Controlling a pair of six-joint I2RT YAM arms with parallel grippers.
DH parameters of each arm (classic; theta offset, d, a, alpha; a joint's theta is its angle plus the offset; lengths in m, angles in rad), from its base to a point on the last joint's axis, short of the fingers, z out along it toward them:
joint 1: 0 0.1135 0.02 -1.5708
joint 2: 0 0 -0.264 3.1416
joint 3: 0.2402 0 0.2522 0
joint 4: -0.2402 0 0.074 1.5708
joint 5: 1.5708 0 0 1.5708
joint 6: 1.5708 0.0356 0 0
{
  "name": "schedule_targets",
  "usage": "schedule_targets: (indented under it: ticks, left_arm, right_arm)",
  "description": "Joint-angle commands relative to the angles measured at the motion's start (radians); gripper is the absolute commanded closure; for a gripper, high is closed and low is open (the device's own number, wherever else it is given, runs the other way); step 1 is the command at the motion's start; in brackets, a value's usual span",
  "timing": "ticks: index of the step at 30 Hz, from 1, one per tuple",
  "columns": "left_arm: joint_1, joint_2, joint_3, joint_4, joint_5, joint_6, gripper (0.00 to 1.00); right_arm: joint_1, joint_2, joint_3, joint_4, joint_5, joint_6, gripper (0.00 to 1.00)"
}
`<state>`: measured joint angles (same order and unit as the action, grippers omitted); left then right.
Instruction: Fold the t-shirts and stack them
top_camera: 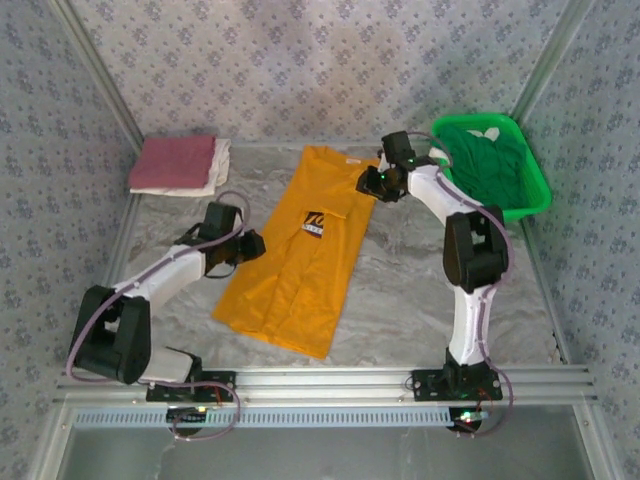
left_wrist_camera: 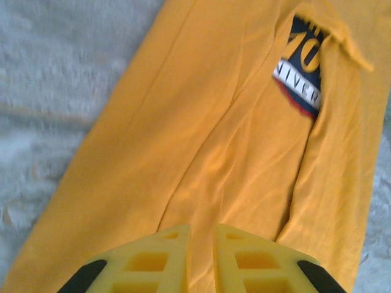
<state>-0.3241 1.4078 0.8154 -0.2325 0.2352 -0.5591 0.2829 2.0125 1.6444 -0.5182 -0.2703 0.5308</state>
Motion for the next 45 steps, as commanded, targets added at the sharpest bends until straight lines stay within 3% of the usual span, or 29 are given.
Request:
schedule_targets:
  ticks: [1, 7, 18, 27, 34, 40, 45]
  left_arm:
    - [0.016, 0.093, 0.07, -0.029, -0.011, 0.057, 0.85]
    - [0.016, 0.21, 0.099, 0.005, 0.0, 0.079, 0.87]
    - [-0.019, 0.258, 0.027, 0.083, 0.012, 0.024, 0.88]
    - [-0.066, 0.278, -0.018, 0.188, 0.036, -0.076, 0.88]
    - [-0.067, 0.329, 0.066, 0.202, 0.01, -0.088, 0.86]
    - [-0.064, 0.322, 0.109, 0.171, 0.003, -0.094, 0.86]
    - [-0.064, 0.148, 0.057, 0.122, -0.032, -0.1, 0.8]
  right_arm:
    - [0.02, -0.075, -0.111, 0.0, 0.051, -0.021, 0.63]
    - [0.032, -0.048, -0.183, 0.035, 0.037, -0.017, 0.63]
    - [0.046, 0.148, -0.07, 0.057, 0.006, -0.019, 0.65]
    - [0.025, 0.333, 0.132, 0.056, 0.002, -0.011, 0.66]
    - [-0.003, 0.439, 0.335, 0.004, -0.014, 0.009, 0.66]
    - [-0.006, 0.382, 0.359, -0.051, -0.051, 0.003, 0.64]
    - [0.001, 0.177, 0.218, -0.043, -0.075, -0.039, 0.6]
